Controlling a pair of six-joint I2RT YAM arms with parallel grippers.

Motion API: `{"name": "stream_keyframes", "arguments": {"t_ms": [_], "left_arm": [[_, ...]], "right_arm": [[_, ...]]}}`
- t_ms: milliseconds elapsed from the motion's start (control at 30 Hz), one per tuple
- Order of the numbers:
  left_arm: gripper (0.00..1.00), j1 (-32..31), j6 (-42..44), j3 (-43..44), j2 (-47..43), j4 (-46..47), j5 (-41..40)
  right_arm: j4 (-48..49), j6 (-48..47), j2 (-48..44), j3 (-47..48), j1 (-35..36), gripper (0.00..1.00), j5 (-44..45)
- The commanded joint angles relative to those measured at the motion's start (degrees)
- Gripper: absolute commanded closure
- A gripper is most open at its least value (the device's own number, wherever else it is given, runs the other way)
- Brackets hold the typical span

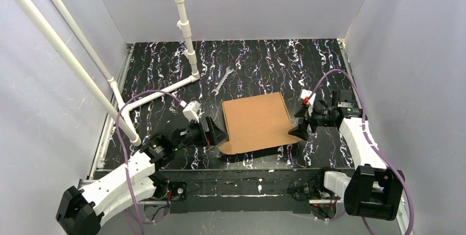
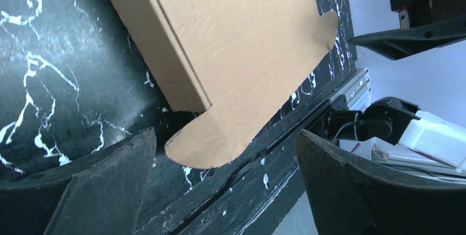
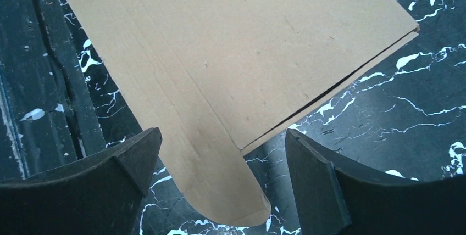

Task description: Fold the paper box

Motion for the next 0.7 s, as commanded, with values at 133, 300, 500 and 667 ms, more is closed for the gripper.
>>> {"name": "stream_keyframes", "arguments": {"t_ms": [133, 300, 500, 667], "left_arm": [[0.02, 0.2, -3.1, -5.0, -3.8, 2.9, 0.6], [0.02, 0.2, -4.9, -4.6, -3.8, 3.2, 0.6], [0.02, 0.2, -2.9, -3.1, -4.4, 1.8, 2.8], [0.02, 0.2, 5.9, 2.0, -3.3, -9.5, 3.3]], "right_arm": [[1.3, -4.4, -3.7, -2.5, -0.6, 0.07, 0.3], [0.0, -6.4, -4.9, -2.9, -1.0, 0.02, -0.9], [-3.7, -9.9, -5.1, -1.8, -1.0, 0.02, -2.9], [-6.8, -12.4, -5.0, -0.5, -1.0, 0.02, -2.8]]}}
